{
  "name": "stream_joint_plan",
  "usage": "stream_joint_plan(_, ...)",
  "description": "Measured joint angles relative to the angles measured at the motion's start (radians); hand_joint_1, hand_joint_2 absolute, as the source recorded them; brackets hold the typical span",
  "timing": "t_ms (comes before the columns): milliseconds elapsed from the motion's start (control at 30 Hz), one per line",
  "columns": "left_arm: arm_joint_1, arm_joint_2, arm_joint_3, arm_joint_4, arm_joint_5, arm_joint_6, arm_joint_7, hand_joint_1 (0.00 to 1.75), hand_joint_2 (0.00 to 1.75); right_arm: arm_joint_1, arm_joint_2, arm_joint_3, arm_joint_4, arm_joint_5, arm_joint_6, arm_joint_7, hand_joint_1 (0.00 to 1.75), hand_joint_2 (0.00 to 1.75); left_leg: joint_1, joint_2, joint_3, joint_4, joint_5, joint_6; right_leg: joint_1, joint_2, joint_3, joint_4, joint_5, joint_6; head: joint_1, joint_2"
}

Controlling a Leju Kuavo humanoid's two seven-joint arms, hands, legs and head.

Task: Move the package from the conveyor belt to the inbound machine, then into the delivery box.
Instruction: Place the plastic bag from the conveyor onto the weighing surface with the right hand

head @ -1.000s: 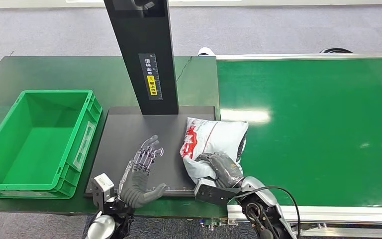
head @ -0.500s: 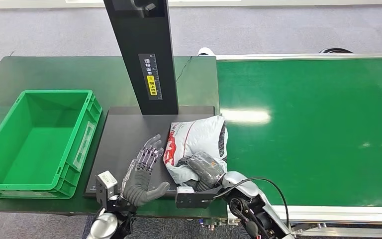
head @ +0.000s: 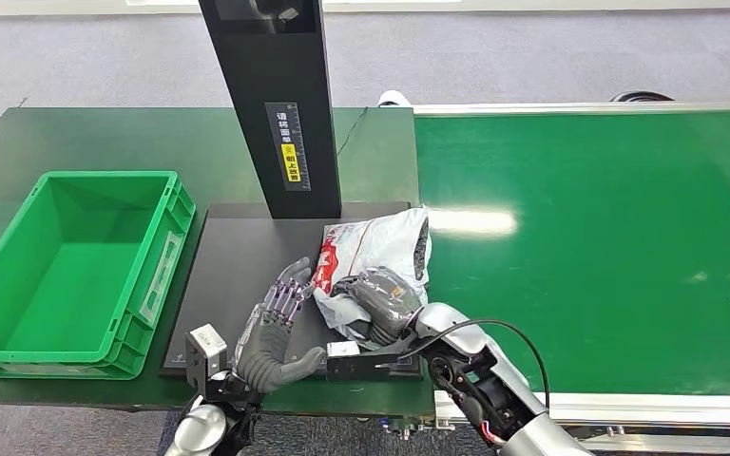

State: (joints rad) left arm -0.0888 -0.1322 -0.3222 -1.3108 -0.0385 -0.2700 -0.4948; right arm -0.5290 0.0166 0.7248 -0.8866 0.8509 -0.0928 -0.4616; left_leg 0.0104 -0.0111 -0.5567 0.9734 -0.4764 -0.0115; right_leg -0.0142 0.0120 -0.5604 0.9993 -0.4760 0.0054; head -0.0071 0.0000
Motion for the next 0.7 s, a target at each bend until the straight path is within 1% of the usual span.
stream_joint_plan(100,-0.002,0.001,-0.002,0.0,0.006,-0.002,0.0,0.0,1.75,0.001,0.005,0.006,0.0,-0.001,-0.036,-0.014,1.75,1.75,0.0,0.0,0.0,0.0,0.0,0.0,0.0,0.0,0.0,0.0,0.0,0.0,0.0,0.0)
stream_joint_plan(200,-0.007,0.002,-0.004,0.002,0.008,-0.004,0.0,0.0,1.75,0.003,0.007,0.011,0.0,-0.022,-0.043,-0.038,1.75,1.75,0.0,0.0,0.0,0.0,0.0,0.0,0.0,0.0,0.0,0.0,0.0,0.0,0.0,0.0)
stream_joint_plan(333,-0.017,0.003,-0.015,0.01,0.01,-0.01,0.0,0.0,1.75,0.011,0.015,0.014,-0.002,-0.081,-0.02,-0.08,1.75,1.75,0.0,0.0,0.0,0.0,0.0,0.0,0.0,0.0,0.0,0.0,0.0,0.0,0.0,0.0)
stream_joint_plan(533,-0.021,0.003,-0.017,0.018,0.013,-0.012,0.0,0.0,1.75,0.019,0.021,0.02,-0.002,-0.099,-0.007,-0.093,1.75,1.75,0.0,0.0,0.0,0.0,0.0,0.0,0.0,0.0,0.0,0.0,0.0,0.0,0.0,0.0)
stream_joint_plan(700,-0.033,0.003,-0.021,0.027,0.017,-0.012,0.0,0.0,1.75,0.037,0.021,0.021,-0.028,-0.165,0.043,-0.114,1.75,1.75,0.0,0.0,0.0,0.0,0.0,0.0,0.0,0.0,0.0,0.0,0.0,0.0,0.0,0.0)
